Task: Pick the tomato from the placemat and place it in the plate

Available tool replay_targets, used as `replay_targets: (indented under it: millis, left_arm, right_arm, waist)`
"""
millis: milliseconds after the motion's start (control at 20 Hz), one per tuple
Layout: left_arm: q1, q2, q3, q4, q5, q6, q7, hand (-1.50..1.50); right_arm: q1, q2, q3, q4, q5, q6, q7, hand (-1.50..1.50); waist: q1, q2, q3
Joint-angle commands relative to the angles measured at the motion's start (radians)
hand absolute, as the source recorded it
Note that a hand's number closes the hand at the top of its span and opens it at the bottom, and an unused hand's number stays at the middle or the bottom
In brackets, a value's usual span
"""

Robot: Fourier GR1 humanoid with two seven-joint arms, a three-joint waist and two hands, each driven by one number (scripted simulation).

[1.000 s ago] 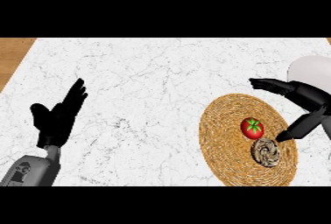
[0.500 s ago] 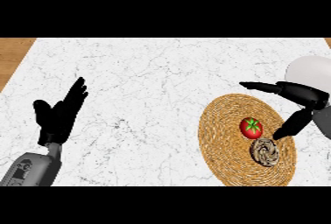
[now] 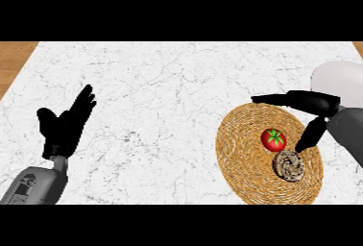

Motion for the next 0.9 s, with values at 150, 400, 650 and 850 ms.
replay_targets:
  millis: [150,400,650,850]
  left_arm:
    - [-0.027,0.013,0.039,0.018,0.015,-0.032,0.021,0.00]
    - [0.018,0.014,0.038,-0.010,-0.015,-0.023,0.005,0.00]
    - [-0.010,-0.014,0.058,-0.012,-0.017,-0.015,0.039,0.00]
    - [0.045,-0.019,0.042,-0.050,-0.043,-0.025,0.017,0.00]
  right_arm:
    - [-0.060,0.074,0.092,0.110,0.104,0.064,-0.151,-1.50]
    - [-0.067,0.059,0.117,0.138,0.118,0.087,-0.183,-1.50]
    - [-0.062,0.122,0.114,0.118,0.152,0.035,-0.116,-1.50]
    - [-0.109,0.144,0.112,0.214,0.186,0.021,-0.166,-1.50]
  waist:
    - [-0.005,-0.001,-0.001]
    - [-0.011,-0.006,-0.001]
    - [-0.030,-0.010,-0.002]
    - [-0.017,-0.008,-0.001]
